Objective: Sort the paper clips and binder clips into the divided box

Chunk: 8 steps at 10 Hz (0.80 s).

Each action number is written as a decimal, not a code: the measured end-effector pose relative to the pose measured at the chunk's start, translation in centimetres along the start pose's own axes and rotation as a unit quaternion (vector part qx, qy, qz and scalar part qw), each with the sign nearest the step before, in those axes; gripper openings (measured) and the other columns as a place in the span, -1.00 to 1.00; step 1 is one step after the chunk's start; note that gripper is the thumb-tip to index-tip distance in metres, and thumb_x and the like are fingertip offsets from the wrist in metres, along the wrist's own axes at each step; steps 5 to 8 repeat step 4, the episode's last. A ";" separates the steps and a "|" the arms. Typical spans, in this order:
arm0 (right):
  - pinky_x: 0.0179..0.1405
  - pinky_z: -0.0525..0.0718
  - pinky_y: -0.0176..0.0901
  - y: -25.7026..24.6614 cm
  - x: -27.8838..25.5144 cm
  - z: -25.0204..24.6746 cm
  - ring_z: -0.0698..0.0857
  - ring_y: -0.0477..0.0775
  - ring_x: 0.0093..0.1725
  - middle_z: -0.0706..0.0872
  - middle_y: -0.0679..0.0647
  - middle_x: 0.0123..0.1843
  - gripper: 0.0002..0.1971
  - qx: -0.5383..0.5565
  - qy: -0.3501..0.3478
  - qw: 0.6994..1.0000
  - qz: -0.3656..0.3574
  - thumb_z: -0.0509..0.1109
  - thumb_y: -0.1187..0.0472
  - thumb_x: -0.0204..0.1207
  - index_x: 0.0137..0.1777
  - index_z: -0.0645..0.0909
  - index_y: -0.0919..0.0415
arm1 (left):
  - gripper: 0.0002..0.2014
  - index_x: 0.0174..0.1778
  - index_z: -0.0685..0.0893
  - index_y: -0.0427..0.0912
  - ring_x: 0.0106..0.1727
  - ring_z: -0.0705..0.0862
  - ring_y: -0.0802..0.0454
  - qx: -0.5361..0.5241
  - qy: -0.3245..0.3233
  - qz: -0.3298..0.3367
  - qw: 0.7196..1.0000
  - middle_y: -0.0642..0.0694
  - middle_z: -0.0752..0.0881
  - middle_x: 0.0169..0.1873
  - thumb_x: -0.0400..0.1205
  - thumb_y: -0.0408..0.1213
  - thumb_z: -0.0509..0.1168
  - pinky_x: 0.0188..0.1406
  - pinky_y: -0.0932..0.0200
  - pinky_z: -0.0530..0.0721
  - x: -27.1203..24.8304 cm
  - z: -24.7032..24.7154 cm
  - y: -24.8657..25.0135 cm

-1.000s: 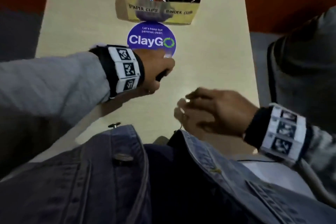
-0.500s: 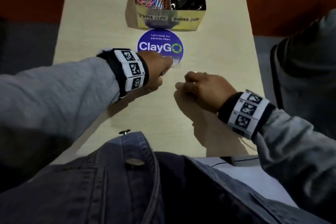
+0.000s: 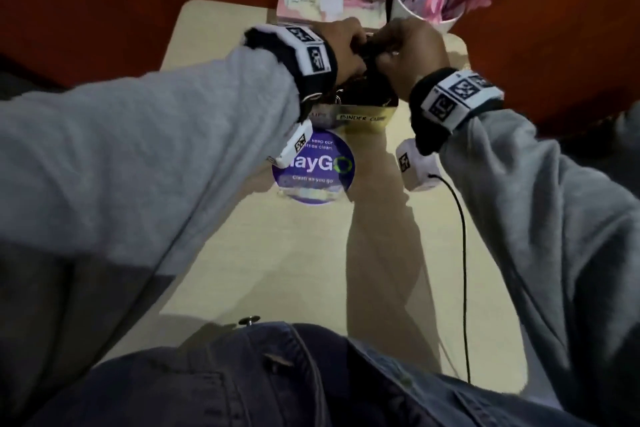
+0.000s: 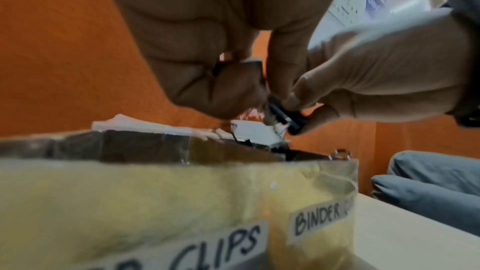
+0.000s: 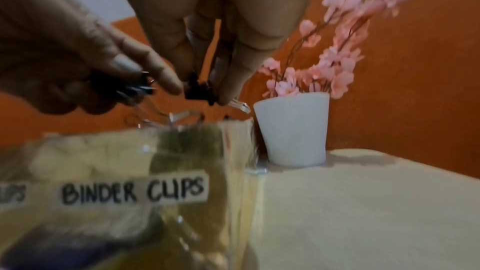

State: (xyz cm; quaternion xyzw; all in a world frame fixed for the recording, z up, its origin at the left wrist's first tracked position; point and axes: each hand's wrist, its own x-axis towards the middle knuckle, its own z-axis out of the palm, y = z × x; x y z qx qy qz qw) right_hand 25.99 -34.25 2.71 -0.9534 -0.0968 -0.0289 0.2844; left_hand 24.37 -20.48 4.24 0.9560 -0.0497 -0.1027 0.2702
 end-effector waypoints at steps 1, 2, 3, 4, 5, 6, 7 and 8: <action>0.20 0.56 -0.17 1.1 0.7 1.5 0.67 0.22 0.26 0.74 0.19 0.24 -0.61 -0.025 -0.056 0.998 0.007 0.26 0.34 0.48 0.27 0.67 0.12 | -0.61 0.39 0.52 -0.23 0.25 0.63 -0.19 0.061 -0.006 0.008 0.998 -0.25 0.65 0.27 0.63 -0.29 0.22 -0.17 0.23 0.51 1.7 1.3 0.8; 0.26 0.49 -0.20 1.5 0.3 1.8 0.60 0.20 0.35 0.66 0.18 0.36 -0.50 -0.025 -0.113 0.993 -0.025 0.21 0.37 0.52 0.47 0.49 0.11 | -0.61 0.47 0.43 -0.26 0.22 0.56 -0.08 0.086 0.004 0.036 0.996 -0.25 0.55 0.39 0.69 -0.35 0.12 -0.29 0.24 0.35 1.3 1.5 0.5; 0.30 0.50 -0.33 1.4 -0.4 1.7 0.59 0.04 0.38 0.64 0.07 0.38 -0.46 0.058 -0.081 0.995 -0.024 0.21 0.42 0.49 0.48 0.47 0.10 | -0.62 0.44 0.49 -0.18 0.13 0.61 -0.09 0.044 0.029 0.031 0.998 -0.23 0.62 0.29 0.69 -0.36 0.10 -0.18 0.21 0.47 -0.9 0.2 0.2; 0.31 0.46 -0.54 2.8 -3.1 0.1 0.52 -0.15 0.40 0.55 0.06 0.47 -0.39 0.149 -0.006 0.989 0.001 0.22 0.48 0.44 0.52 0.40 0.18 | -0.55 0.51 0.41 -0.16 0.29 0.59 -0.15 -0.026 0.063 0.035 0.997 -0.27 0.53 0.35 0.66 -0.40 0.14 0.19 0.06 0.59 -5.5 -1.1 -2.4; 0.31 0.46 -0.54 2.8 -3.1 0.1 0.52 -0.15 0.40 0.55 0.06 0.47 -0.39 0.149 -0.006 0.989 0.001 0.22 0.48 0.44 0.52 0.40 0.18 | -0.55 0.51 0.41 -0.16 0.29 0.59 -0.15 -0.026 0.063 0.035 0.997 -0.27 0.53 0.35 0.66 -0.40 0.14 0.19 0.06 0.59 -5.5 -1.1 -2.4; 0.31 0.46 -0.54 2.8 -3.1 0.1 0.52 -0.15 0.40 0.55 0.06 0.47 -0.39 0.149 -0.006 0.989 0.001 0.22 0.48 0.44 0.52 0.40 0.18 | -0.55 0.51 0.41 -0.16 0.29 0.59 -0.15 -0.026 0.063 0.035 0.997 -0.27 0.53 0.35 0.66 -0.40 0.14 0.19 0.06 0.59 -5.5 -1.1 -2.4; 0.31 0.46 -0.54 2.8 -3.1 0.1 0.52 -0.15 0.40 0.55 0.06 0.47 -0.39 0.149 -0.006 0.989 0.001 0.22 0.48 0.44 0.52 0.40 0.18 | -0.55 0.51 0.41 -0.16 0.29 0.59 -0.15 -0.026 0.063 0.035 0.997 -0.27 0.53 0.35 0.66 -0.40 0.14 0.19 0.06 0.59 -5.5 -1.1 -2.4; 0.31 0.46 -0.54 2.8 -3.1 0.1 0.52 -0.15 0.40 0.55 0.06 0.47 -0.39 0.149 -0.006 0.989 0.001 0.22 0.48 0.44 0.52 0.40 0.18 | -0.55 0.51 0.41 -0.16 0.29 0.59 -0.15 -0.026 0.063 0.035 0.997 -0.27 0.53 0.35 0.66 -0.40 0.14 0.19 0.06 0.59 -5.5 -1.1 -2.4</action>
